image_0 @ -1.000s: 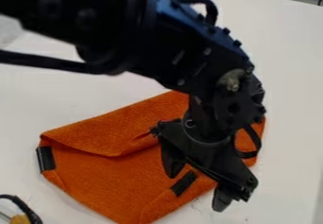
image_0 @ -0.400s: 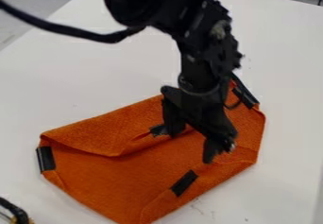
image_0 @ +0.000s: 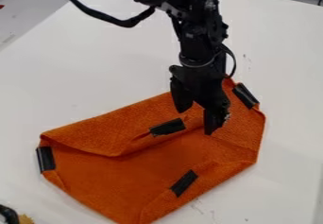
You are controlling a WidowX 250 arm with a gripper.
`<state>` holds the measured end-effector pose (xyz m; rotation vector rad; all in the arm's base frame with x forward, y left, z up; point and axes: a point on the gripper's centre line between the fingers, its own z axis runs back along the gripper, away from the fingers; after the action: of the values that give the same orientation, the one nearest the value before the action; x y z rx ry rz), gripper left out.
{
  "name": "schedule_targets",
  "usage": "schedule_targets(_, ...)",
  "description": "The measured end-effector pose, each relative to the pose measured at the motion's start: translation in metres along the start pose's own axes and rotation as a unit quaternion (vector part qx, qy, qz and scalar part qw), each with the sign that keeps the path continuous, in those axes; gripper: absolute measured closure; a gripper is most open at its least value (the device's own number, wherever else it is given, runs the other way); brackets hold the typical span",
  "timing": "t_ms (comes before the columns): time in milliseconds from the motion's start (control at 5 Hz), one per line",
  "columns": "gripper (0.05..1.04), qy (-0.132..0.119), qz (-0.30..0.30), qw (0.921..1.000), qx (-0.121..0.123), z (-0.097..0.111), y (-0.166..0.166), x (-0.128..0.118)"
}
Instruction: Unfold the cloth from the center to top left
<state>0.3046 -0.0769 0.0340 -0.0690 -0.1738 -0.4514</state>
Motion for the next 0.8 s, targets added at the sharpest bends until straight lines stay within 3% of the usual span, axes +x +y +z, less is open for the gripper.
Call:
schedule_targets(200,0.083,-0.002,0.030,0.9995,0.002,-0.007,0.008,-0.018)
schedule_targets(400,0.083,-0.026,0.059,0.9979,0.010,-0.003,0.016,-0.033)
schedule_targets(600,0.083,-0.037,0.057,0.9977,0.005,-0.003,0.020,-0.030)
schedule_targets(800,0.083,-0.026,0.041,0.9988,-0.001,-0.009,0.023,-0.023)
